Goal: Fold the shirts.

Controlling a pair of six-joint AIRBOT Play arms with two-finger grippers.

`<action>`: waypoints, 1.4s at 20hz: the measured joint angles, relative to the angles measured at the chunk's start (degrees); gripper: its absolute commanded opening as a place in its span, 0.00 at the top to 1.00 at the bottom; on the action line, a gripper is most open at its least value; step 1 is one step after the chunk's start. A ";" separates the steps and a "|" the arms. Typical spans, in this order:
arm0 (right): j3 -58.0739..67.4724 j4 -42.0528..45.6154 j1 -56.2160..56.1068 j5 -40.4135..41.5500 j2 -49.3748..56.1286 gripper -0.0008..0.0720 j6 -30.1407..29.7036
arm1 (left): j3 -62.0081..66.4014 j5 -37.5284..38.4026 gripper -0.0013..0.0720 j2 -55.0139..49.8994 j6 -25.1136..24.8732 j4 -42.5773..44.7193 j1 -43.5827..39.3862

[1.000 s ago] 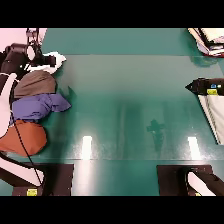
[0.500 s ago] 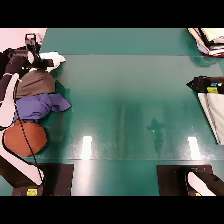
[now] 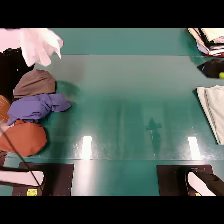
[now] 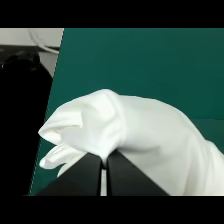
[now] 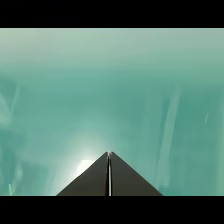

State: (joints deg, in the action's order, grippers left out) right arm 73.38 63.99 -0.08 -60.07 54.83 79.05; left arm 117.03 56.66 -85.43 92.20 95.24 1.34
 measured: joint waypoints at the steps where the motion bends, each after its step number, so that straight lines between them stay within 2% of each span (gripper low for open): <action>1: 2.19 -0.02 0.00 0.35 0.00 0.96 0.00 | 0.15 2.16 0.95 3.17 -0.90 -0.09 -1.92; 6: 10.75 -0.04 0.00 0.33 -0.02 0.96 0.00 | -1.86 15.19 0.95 10.84 -3.21 -2.91 -15.02; 9: 13.77 -0.02 0.00 -1.44 -0.02 0.96 0.00 | -10.36 18.01 0.95 11.91 -3.61 -7.39 -25.11; 11: 14.82 -0.02 0.00 -3.08 -0.04 0.96 0.00 | -18.45 16.04 0.28 12.09 -3.82 -11.08 -31.28; 12: 15.13 -0.02 0.00 -3.82 -0.04 0.96 0.00 | -22.36 14.34 0.24 12.20 -3.87 -12.68 -33.86; 16: 15.78 -0.02 0.00 -6.64 -0.04 0.96 0.00 | -32.89 8.28 0.24 12.22 -4.04 -14.69 -38.40; 21: 15.98 -0.04 0.00 -8.44 -0.04 0.96 0.00 | -36.13 5.18 0.24 10.64 -3.98 -15.76 -30.18; 24: 15.98 -0.02 0.00 -8.81 -0.04 0.96 0.00 | -36.96 3.23 0.24 6.10 -4.81 -23.63 -24.87; 28: 15.98 -0.02 0.00 -9.25 -0.04 0.96 0.00 | -37.31 1.25 0.24 -2.91 -8.63 -38.07 -22.08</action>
State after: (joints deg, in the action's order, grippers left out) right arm 89.36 63.96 -0.08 -69.32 54.78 79.05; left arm 79.72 57.91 -88.33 83.57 57.17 -20.73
